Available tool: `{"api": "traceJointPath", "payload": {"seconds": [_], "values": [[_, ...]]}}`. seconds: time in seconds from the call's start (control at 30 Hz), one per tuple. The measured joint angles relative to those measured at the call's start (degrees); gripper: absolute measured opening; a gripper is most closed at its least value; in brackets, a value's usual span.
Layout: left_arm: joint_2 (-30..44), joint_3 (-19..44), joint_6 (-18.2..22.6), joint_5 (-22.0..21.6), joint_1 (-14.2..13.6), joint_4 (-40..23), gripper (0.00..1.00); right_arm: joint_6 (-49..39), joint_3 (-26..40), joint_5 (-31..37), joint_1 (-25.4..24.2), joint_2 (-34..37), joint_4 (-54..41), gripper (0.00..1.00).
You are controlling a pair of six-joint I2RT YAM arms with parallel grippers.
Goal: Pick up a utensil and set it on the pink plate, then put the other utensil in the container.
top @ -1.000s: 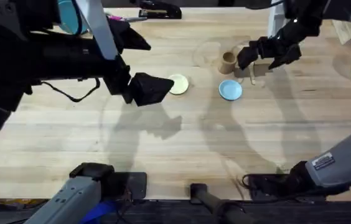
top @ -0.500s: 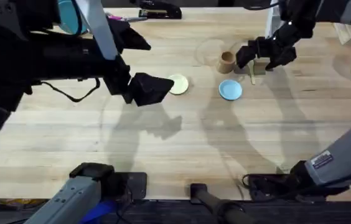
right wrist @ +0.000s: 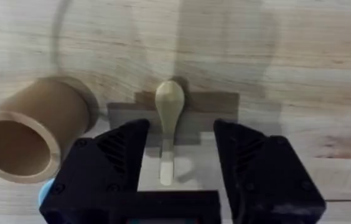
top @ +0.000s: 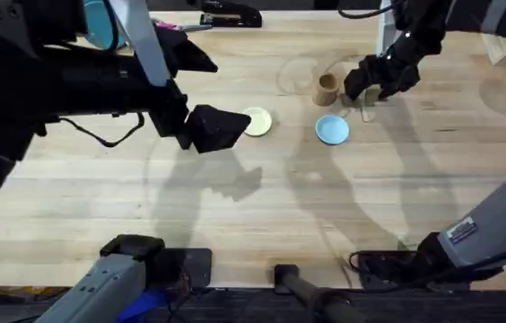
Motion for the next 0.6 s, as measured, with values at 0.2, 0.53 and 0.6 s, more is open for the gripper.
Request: {"api": "traceJointPath", "payload": {"seconds": [0.2, 0.53, 0.6], "values": [[0.0, 0.0, 0.0, 0.0, 0.0, 0.0, 0.996, -0.59, 0.07, 0.54, 0.66, -0.02, 0.05, 0.613], [0.0, 0.0, 0.0, 0.0, 0.0, 0.0, 0.996, -0.52, 0.16, -0.32, 1.13, 0.13, 0.04, 0.429], [0.0, 0.0, 0.0, 0.0, 0.0, 0.0, 0.996, -0.48, 0.16, -0.51, 1.18, 0.13, 0.01, 0.375]]}}
